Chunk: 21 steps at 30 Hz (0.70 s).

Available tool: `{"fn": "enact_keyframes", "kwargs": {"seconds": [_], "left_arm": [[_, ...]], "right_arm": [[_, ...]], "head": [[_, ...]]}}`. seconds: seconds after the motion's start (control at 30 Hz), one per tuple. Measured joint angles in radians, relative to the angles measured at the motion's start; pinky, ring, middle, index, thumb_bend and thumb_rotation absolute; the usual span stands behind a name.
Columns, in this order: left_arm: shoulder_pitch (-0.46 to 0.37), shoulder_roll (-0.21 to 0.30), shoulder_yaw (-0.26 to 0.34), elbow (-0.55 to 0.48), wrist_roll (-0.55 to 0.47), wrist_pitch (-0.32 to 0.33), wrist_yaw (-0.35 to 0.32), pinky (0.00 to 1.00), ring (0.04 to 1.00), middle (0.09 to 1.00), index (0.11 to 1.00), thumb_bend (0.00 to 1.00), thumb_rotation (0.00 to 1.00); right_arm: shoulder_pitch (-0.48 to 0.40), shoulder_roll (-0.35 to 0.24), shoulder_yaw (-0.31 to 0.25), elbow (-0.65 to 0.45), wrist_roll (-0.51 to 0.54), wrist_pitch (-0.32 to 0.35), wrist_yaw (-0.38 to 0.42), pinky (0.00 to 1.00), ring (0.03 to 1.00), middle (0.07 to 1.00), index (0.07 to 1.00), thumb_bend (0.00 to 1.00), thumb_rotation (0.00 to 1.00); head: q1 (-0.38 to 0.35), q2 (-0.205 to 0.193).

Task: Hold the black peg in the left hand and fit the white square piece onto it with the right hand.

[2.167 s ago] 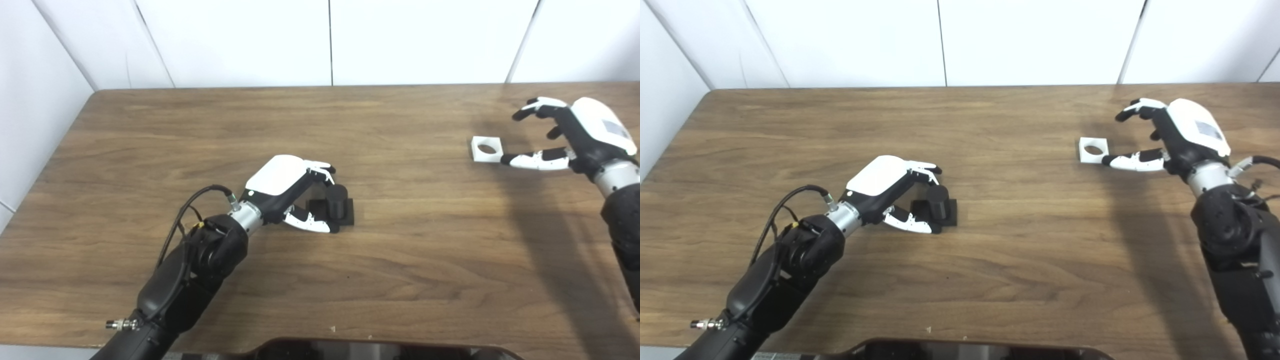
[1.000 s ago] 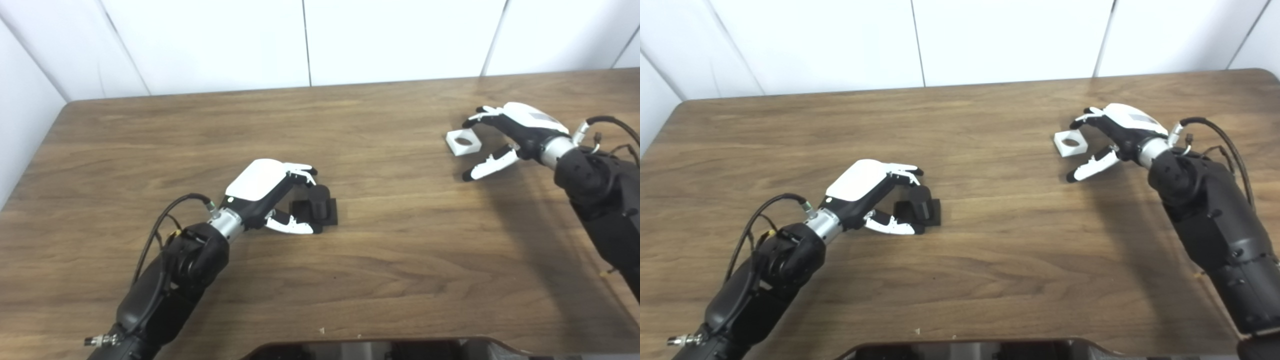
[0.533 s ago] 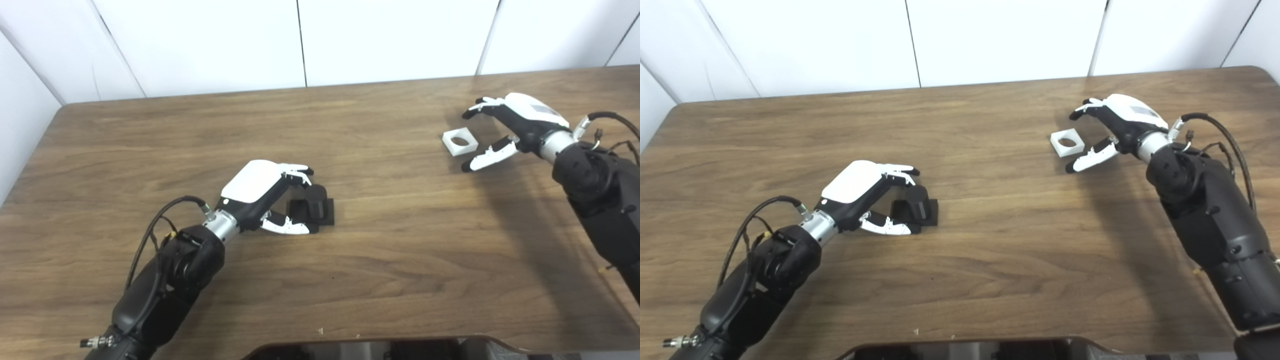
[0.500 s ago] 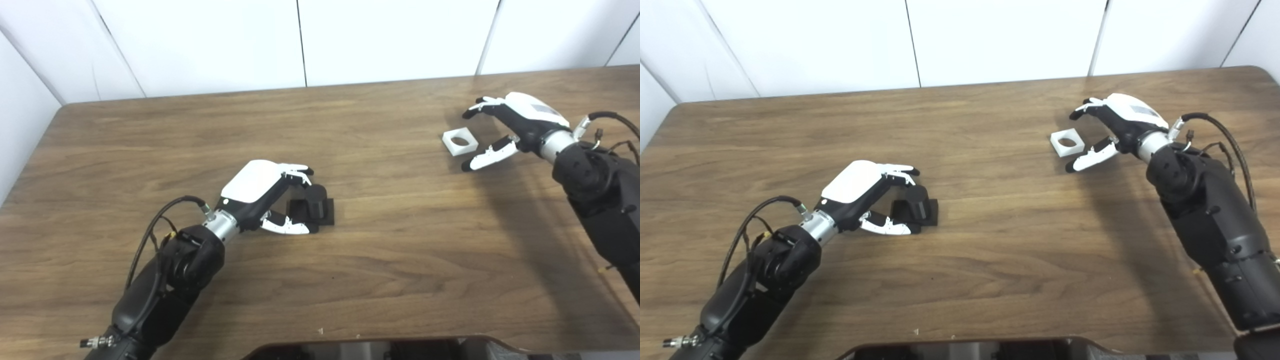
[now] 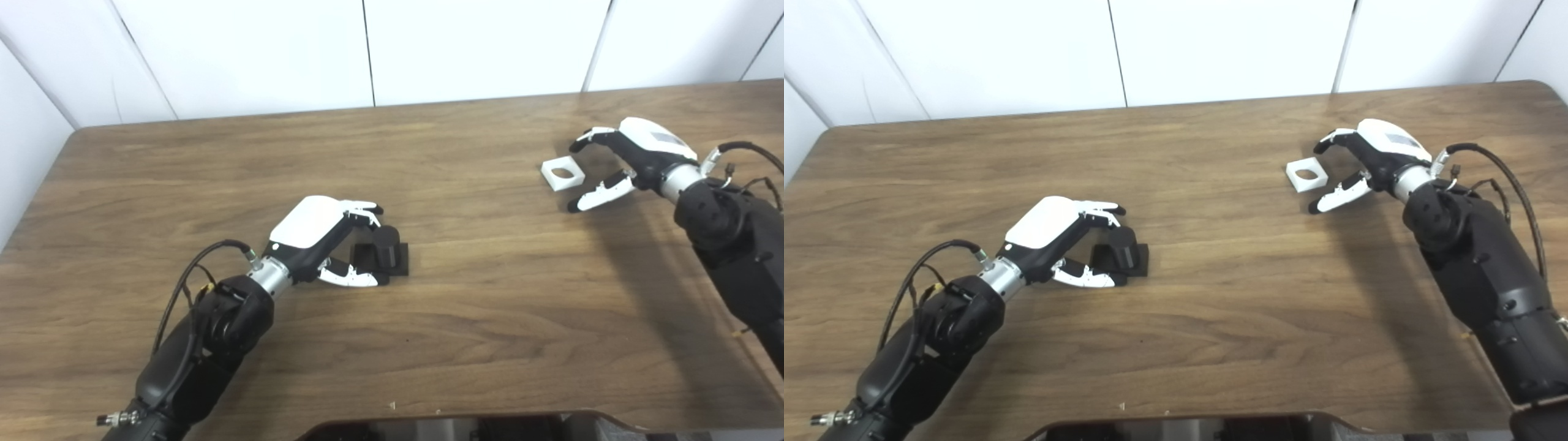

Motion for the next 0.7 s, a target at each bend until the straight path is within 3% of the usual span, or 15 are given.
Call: {"fn": "enact_keyframes", "kwargs": {"seconds": [0.43, 0.7], "left_arm": [[0.001, 0.001, 0.001, 0.002, -0.002, -0.003, 0.003, 0.82, 0.834, 0.853, 0.568, 0.81, 0.26], [0.003, 0.001, 0.001, 0.001, -0.002, -0.002, 0.002, 0.83, 0.846, 0.857, 0.570, 0.81, 0.27]], "right_arm": [[-0.031, 0.004, 0.037, 0.032, -0.025, -0.038, -0.021, 0.83, 0.896, 0.889, 0.754, 0.76, 0.19], [-0.050, 0.004, 0.052, 0.050, -0.029, -0.044, -0.021, 0.83, 0.893, 0.891, 0.760, 0.75, 0.21]], "head": [[0.005, 0.002], [0.014, 0.002]]}}
